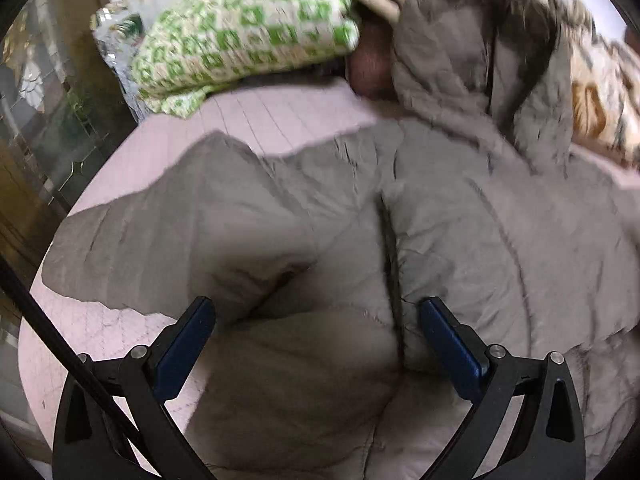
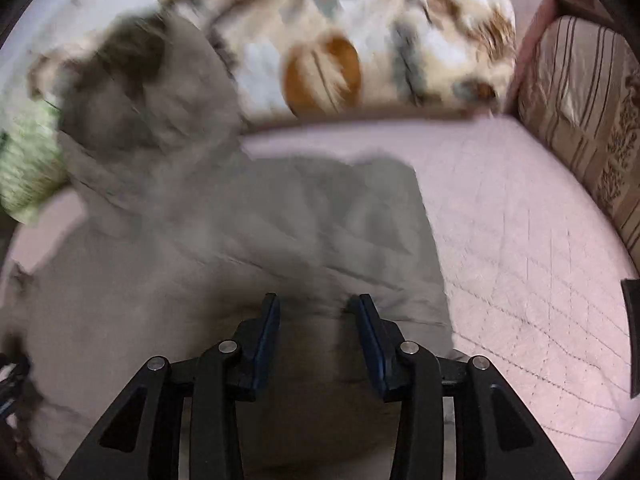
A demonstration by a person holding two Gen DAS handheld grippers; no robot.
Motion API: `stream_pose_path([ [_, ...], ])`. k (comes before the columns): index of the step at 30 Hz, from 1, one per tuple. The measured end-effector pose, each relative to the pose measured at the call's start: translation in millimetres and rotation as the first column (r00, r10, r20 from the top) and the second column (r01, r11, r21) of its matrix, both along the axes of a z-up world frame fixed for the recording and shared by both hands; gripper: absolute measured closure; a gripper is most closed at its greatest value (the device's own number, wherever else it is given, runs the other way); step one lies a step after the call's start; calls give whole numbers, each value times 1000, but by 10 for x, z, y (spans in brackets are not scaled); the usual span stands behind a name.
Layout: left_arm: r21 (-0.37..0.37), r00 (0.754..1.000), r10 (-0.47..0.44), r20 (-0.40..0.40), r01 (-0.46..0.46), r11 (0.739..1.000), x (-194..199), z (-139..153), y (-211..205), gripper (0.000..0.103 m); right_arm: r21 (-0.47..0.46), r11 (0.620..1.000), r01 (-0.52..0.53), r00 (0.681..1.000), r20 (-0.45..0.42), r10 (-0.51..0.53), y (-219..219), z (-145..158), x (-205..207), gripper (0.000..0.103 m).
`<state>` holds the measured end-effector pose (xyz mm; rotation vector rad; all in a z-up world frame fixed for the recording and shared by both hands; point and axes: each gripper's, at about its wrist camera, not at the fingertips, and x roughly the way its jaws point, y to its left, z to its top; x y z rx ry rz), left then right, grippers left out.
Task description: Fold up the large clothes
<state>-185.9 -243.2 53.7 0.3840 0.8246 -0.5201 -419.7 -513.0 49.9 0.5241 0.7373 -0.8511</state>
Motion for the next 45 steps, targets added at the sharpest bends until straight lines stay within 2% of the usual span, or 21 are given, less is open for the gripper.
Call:
stream_pose_path([
  [3,-80,1000,8,30,-5,997,-15,179,108,1,-9,997,-82,995,50,82,292,144,119,60],
  [6,-93,1000,14,25,-12,996,-4,206,140,1,31,986,-164,984,73,161,535,106,329,60],
  [8,-65,1000,9,3,-9,998,24,131,109,1,28,980,-197,979,51,196,685,54,477,60],
  [9,-45,1000,9,-5,-9,999,26,85,91,1,28,977,-212,977,13,212,748,-13,575,60],
  [13,105,1000,11,-8,-10,994,43,-189,-47,1,48,972,-231,967,-103,235,833,-280,797,58],
  [15,123,1000,4,-1,-4,992,26,-213,-60,1,61,970,-236,964,-112,242,797,-293,817,58],
  [17,82,1000,6,-8,-6,997,33,-137,-5,1,66,970,-232,966,-99,238,790,-218,763,58],
  [19,7,1000,6,-28,-6,1000,57,-13,87,1,48,970,-240,968,-56,243,862,-88,707,58],
  [22,-109,998,13,-59,-19,994,106,162,249,1,-4,958,-288,958,-17,288,1175,93,606,54],
  [26,-175,998,53,-37,-59,983,215,345,490,1,-26,952,-305,950,64,306,1484,172,420,46],
  [29,-224,992,99,-73,-114,968,424,402,799,1,-15,939,-344,936,82,344,1606,179,451,45],
  [33,-261,965,208,-158,-244,934,820,304,1332,1,-27,933,-358,927,106,359,1623,177,454,44],
  [37,-285,917,320,-237,-380,880,1252,172,1894,2,16,939,-343,933,124,339,1545,105,447,44],
  [40,-343,862,393,-321,-492,800,1514,82,2411,10,14,941,-337,934,132,332,1543,116,423,44],
  [42,-374,811,435,-392,-572,730,1675,-4,2742,20,10,940,-342,932,131,338,1546,120,418,44],
  [43,-395,782,448,-434,-612,685,1752,-69,2917,24,7,940,-341,932,129,338,1549,118,420,44],
  [45,-402,743,461,-485,-658,637,1862,-173,3109,35,11,940,-342,932,128,338,1549,100,427,44],
])
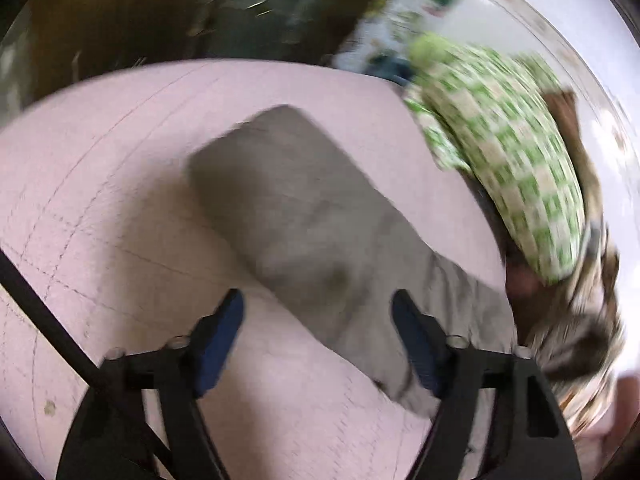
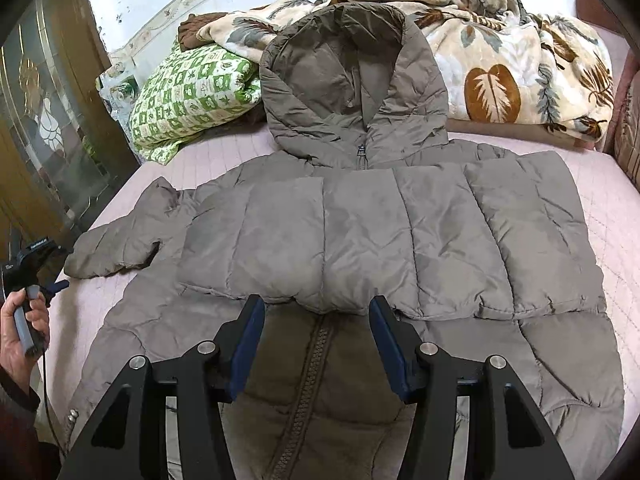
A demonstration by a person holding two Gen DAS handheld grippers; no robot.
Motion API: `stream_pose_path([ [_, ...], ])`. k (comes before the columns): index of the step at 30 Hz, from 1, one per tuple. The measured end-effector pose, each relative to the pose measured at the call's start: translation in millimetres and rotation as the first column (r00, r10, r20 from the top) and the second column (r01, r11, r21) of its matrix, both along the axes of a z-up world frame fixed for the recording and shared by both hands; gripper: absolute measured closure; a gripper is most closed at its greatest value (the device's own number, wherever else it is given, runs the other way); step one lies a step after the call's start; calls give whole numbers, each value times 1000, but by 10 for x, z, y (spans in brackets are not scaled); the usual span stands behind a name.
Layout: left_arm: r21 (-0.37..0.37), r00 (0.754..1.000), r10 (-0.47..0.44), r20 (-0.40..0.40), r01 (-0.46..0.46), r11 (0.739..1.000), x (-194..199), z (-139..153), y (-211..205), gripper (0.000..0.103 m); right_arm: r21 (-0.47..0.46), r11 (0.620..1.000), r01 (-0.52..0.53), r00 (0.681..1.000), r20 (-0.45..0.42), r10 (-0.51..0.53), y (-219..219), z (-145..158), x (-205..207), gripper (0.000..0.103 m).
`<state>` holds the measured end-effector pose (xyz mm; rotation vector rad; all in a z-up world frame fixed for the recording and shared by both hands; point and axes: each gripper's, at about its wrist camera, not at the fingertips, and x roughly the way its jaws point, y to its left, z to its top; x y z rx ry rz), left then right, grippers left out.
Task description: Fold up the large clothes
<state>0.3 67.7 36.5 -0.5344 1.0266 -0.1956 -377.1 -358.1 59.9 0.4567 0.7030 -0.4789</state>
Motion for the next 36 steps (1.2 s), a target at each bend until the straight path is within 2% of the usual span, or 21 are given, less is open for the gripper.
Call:
stream_pose_path([
  [3,-58,998,51,-31,-53,997,135,-150,237,42,2,1000,2,1000,-4,-2,2,-20,24,44],
  [5,-102,998,61,-22,-63,993,207,-205,313,45,3,1000,-6,1000,-5,6,2,-26,28,44],
  [9,-137,996,89,26,-85,987,374,-306,330,45,3,1000,-8,1000,-4,8,-1,-46,37,44],
  [13,-47,988,108,113,-104,994,543,-303,138,44,10,1000,5,1000,1,-5,-49,-68,13,44],
  [14,-24,985,122,124,-120,992,567,-292,103,59,10,1000,9,1000,1,-9,-58,-69,14,44],
  [15,1,982,145,123,-146,989,568,-295,91,89,12,1000,16,1000,1,-16,-77,-74,8,44],
  [17,-28,980,165,111,-163,986,551,-304,117,90,17,1000,24,1000,4,-24,-106,-76,0,44],
  [19,-4,978,171,122,-172,985,520,-205,75,91,10,999,36,999,7,-36,-135,-63,-2,44],
  [23,-17,964,144,222,-143,990,353,232,-35,91,-12,998,67,997,23,-67,-216,-19,29,44],
  [27,-64,941,106,322,-90,994,155,657,-114,91,-15,996,84,996,12,-84,-275,-28,126,44],
  [29,-51,927,81,366,-67,996,68,805,-163,91,-6,996,86,996,11,-86,-268,-48,138,44],
  [32,-41,915,50,399,-37,998,28,913,-221,91,-17,998,65,998,9,-65,-209,-44,161,44],
  [36,-70,922,33,385,-6,998,18,933,-266,91,-22,998,62,998,16,-62,-200,-26,157,44],
])
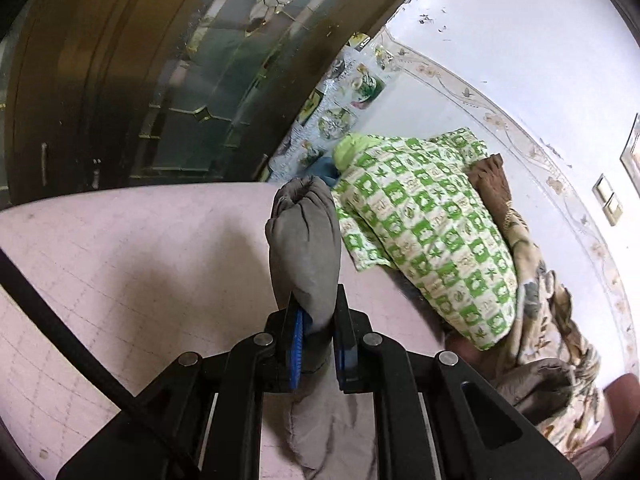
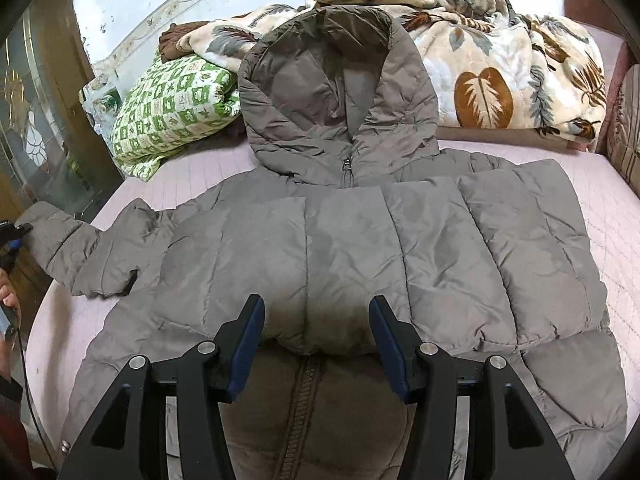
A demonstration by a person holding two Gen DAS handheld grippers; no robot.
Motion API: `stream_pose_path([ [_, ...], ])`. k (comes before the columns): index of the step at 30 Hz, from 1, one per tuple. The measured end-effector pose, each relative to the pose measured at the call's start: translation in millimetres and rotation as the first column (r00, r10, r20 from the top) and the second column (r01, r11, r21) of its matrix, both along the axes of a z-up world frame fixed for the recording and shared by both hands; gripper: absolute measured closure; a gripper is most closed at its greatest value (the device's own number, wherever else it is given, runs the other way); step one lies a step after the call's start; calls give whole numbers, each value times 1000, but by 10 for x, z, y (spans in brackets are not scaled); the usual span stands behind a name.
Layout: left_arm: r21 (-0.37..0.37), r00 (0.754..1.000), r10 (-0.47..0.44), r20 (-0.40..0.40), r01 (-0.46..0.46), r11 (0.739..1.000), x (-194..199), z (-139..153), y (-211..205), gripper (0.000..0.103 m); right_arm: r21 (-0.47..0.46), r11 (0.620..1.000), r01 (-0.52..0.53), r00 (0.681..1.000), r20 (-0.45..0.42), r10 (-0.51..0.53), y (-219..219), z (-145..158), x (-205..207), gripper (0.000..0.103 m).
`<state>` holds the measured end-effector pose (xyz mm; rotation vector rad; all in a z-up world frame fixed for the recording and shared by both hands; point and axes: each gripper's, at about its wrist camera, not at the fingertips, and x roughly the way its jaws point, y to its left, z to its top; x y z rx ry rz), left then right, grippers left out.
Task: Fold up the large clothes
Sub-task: 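Grasp the other sleeve cuff with the left gripper, then carry the sleeve across the jacket body toward the first sleeve with the left gripper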
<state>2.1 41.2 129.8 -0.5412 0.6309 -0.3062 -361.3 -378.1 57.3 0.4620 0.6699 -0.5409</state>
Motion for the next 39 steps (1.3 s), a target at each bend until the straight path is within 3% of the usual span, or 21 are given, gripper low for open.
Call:
stream_pose_path([
  [5,-31,999,-38,21,39,999,-82,126,-92,91,23,1000,17,1000,14,-17,-56,-8,-36,44],
  [9,-40,991,-99,86,103,994,-268,356,-284,91,39,999,25,999,37,-26,-88,25,-100,44],
  [14,-26,964,-207,169,214,976,-632,645,-648,91,38,999,37,998,57,-39,-117,86,-197,44],
  [17,-21,934,-295,201,306,952,-872,758,-944,91,46,998,53,996,73,-56,-152,110,-281,44],
  [19,-13,905,-369,211,380,925,-1043,798,-1200,91,49,996,69,994,81,-72,-189,127,-351,44],
  [23,58,818,-539,203,540,840,-1491,723,-1883,91,64,993,98,990,100,-104,-255,156,-471,44],
  [25,105,765,-622,169,613,783,-1738,562,-2260,91,65,991,117,987,103,-123,-289,169,-531,44],
  [30,206,669,-742,37,722,661,-2183,-39,-2921,91,89,985,149,981,115,-159,-395,183,-650,44],
  [35,299,617,-776,-130,771,562,-2389,-672,-3331,91,116,979,170,974,128,-185,-483,188,-748,44],
  [39,344,609,-773,-175,774,531,-2427,-830,-3434,90,139,974,176,971,140,-196,-531,184,-790,44],
])
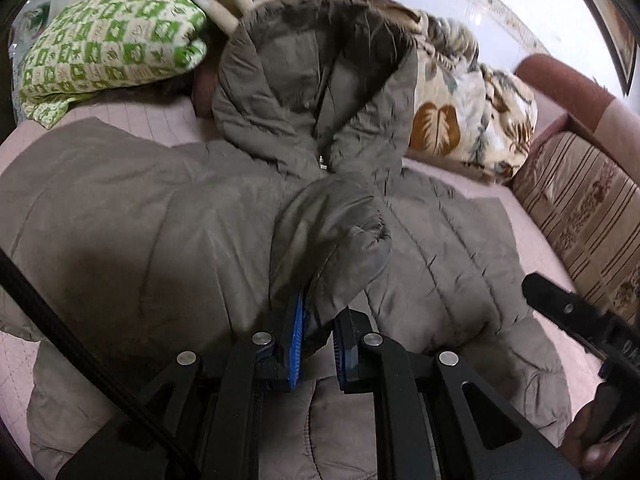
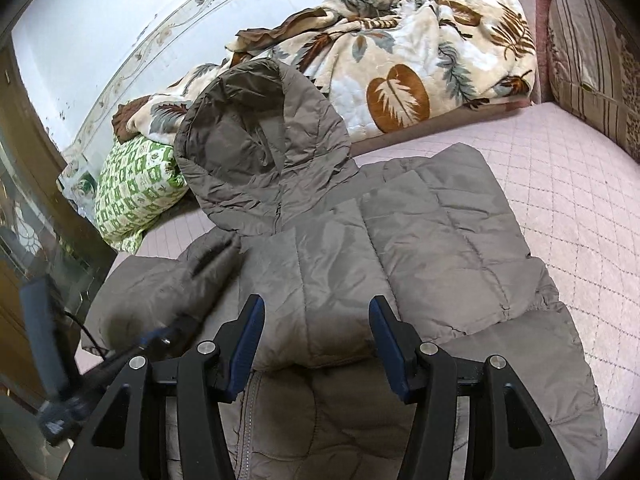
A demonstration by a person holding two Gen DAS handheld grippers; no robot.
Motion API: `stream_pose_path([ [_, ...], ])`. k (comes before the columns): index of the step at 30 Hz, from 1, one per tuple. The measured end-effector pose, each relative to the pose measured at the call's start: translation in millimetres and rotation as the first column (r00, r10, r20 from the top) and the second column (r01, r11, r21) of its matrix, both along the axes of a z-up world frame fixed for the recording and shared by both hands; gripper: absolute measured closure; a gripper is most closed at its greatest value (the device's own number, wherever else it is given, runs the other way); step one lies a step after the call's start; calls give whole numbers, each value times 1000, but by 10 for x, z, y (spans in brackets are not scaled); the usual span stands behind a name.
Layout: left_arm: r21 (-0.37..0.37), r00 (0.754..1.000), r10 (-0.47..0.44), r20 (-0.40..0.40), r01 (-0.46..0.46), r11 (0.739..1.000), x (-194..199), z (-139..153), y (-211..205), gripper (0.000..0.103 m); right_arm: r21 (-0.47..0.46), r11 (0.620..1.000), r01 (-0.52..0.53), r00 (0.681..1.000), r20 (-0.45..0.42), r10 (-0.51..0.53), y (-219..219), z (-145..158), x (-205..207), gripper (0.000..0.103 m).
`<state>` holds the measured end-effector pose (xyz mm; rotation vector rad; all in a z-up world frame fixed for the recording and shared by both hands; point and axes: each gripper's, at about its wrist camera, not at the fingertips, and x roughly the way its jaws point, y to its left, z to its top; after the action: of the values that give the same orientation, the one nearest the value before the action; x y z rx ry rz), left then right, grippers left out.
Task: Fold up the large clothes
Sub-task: 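Carry the sleeve across the jacket body toward the first sleeve with the left gripper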
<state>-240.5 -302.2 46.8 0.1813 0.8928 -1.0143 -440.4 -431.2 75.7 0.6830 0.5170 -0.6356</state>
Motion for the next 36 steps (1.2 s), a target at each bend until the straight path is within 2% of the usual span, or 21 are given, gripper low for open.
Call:
stream_pose_path([
  [2,8,1000,-14,-9,14,1000,-8,4,-5,83,11,1000,-2,1000,6,2,-13,-13,-2,44],
  [4,-9,999,-37,-17,36,999,-27,67,3,66,30,1000,-5,1000,18,5,-31,-33,3,44],
  [6,-33,997,-66,-38,65,997,-67,187,32,38,52,999,-10,999,34,8,-39,-52,11,44],
  [10,-144,994,-109,7,109,984,-122,518,223,37,102,995,-20,996,84,11,-54,-99,29,44],
  [12,-202,996,-61,61,72,977,-30,719,394,37,157,987,-45,991,130,25,-65,-152,52,44],
  [15,-242,990,92,103,-65,968,327,909,691,37,265,958,-107,977,209,51,-70,-295,130,42],
  [17,-253,972,206,116,-171,952,599,954,927,37,329,933,-148,964,260,61,-61,-394,195,42],
  [19,-242,934,339,112,-306,921,923,943,1207,37,375,910,-178,952,299,63,-43,-464,270,42],
  [23,-201,877,478,38,-462,864,1429,794,1591,37,407,885,-224,940,329,87,19,-536,457,40],
  [25,-164,864,503,-21,-500,850,1594,647,1698,37,404,884,-236,941,322,105,53,-561,560,40],
  [28,-94,868,482,-123,-493,865,1757,425,1706,37,396,883,-252,941,314,128,89,-630,707,40],
  [30,-58,876,452,-166,-466,883,1760,304,1647,37,391,885,-254,942,307,135,100,-680,775,49],
  [32,-40,884,434,-175,-447,894,1719,256,1564,37,375,889,-261,941,303,148,120,-685,814,73],
  [36,-32,907,385,-171,-396,918,1562,223,1431,37,287,933,-215,951,277,134,139,-534,739,81],
])
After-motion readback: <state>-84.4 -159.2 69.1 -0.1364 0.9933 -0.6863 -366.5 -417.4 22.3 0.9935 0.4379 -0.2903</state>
